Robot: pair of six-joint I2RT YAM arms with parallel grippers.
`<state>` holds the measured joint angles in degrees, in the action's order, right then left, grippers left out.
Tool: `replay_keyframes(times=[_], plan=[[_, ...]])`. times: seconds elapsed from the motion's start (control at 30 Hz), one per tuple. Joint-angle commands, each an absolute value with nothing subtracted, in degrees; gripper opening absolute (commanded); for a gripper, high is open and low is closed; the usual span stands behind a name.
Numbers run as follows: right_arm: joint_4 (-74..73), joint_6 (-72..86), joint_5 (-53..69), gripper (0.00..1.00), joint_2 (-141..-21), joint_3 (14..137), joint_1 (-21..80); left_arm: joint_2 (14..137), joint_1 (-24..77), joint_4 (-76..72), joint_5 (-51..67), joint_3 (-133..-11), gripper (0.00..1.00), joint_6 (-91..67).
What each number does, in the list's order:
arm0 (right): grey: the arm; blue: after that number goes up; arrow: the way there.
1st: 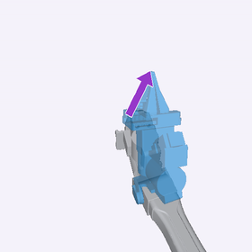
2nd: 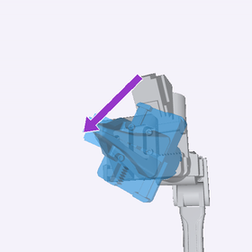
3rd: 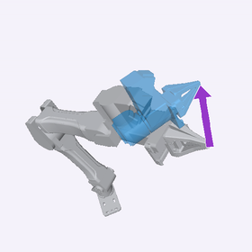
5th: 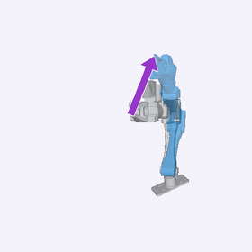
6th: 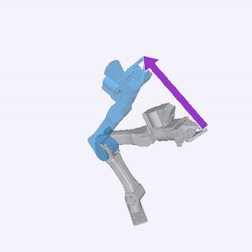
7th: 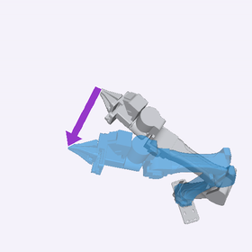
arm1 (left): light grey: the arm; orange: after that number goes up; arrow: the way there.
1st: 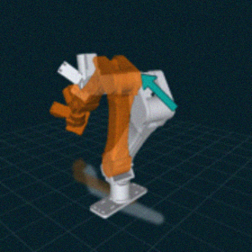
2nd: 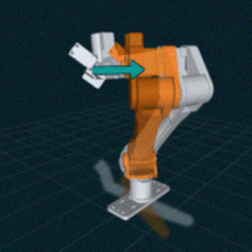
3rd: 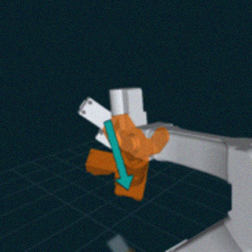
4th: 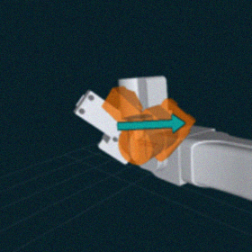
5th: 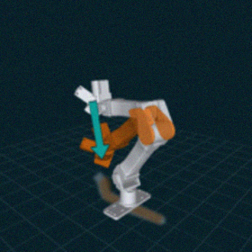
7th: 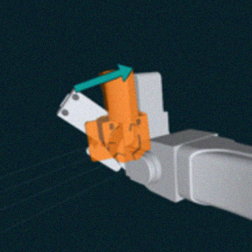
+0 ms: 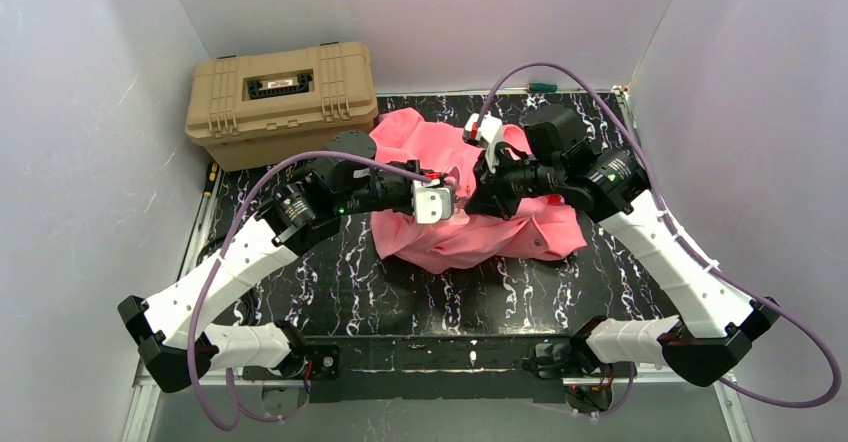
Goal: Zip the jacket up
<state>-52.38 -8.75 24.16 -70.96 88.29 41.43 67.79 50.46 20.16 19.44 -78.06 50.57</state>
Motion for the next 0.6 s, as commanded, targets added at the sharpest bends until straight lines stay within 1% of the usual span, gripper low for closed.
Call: replay_keyframes(times=[0.0, 0.57], plan=[[-49.7, -7.4, 25.4, 0.01, -70.8, 91.2, 41.8, 66.4, 50.8, 18.5, 19.4, -79.6, 0.00, 50.7], [-49.8, -7.0, 27.3, 0.01, -70.5, 92.7, 41.8, 66.6, 50.9, 18.5, 19.3, -79.6, 0.00, 51.3]])
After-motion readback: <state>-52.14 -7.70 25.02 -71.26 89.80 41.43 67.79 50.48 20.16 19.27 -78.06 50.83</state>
